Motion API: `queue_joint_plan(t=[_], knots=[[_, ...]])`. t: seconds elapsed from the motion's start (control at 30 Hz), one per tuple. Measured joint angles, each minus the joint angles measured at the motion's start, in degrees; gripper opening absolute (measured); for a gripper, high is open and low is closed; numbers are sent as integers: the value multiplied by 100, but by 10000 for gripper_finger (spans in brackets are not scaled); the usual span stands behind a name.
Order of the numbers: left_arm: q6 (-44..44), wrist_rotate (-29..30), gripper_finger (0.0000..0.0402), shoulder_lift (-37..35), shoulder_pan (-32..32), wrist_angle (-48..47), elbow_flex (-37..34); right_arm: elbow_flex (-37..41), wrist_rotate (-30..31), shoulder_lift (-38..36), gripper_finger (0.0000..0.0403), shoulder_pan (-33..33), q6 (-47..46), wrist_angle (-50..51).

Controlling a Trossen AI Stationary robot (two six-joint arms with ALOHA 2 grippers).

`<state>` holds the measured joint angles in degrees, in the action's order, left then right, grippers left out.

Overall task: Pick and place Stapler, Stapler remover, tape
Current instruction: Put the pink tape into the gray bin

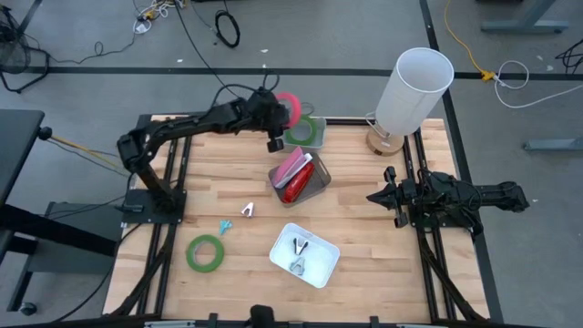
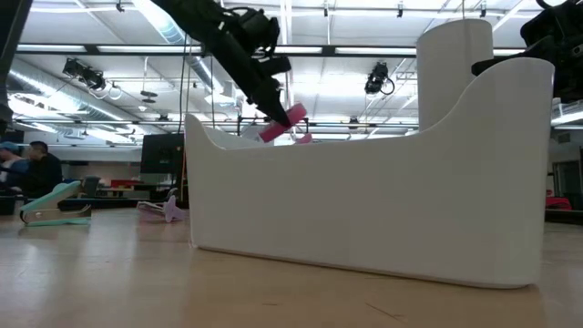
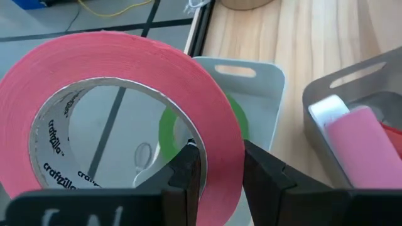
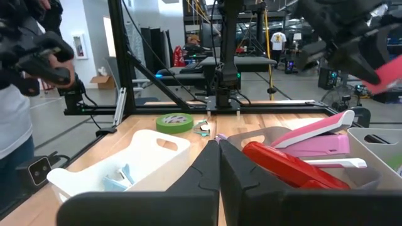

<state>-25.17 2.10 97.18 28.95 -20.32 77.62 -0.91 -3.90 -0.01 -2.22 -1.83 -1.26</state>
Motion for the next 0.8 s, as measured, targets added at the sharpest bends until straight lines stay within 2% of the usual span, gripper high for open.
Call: queue_joint_plan(t=[0.23,0.5,0.63,0.8], knots=[[4,-371,101,315,89,541,-2,0,-2,0,2,0,0,0],[9,-399,105,407,89,655,-2,1,-1,0,2,0,2,0],[9,-396,127,407,89,662,-2,0,-2,0,2,0,2,0],[77,-382,177,407,89,668,-2,0,-2,0,2,-2,2,0]])
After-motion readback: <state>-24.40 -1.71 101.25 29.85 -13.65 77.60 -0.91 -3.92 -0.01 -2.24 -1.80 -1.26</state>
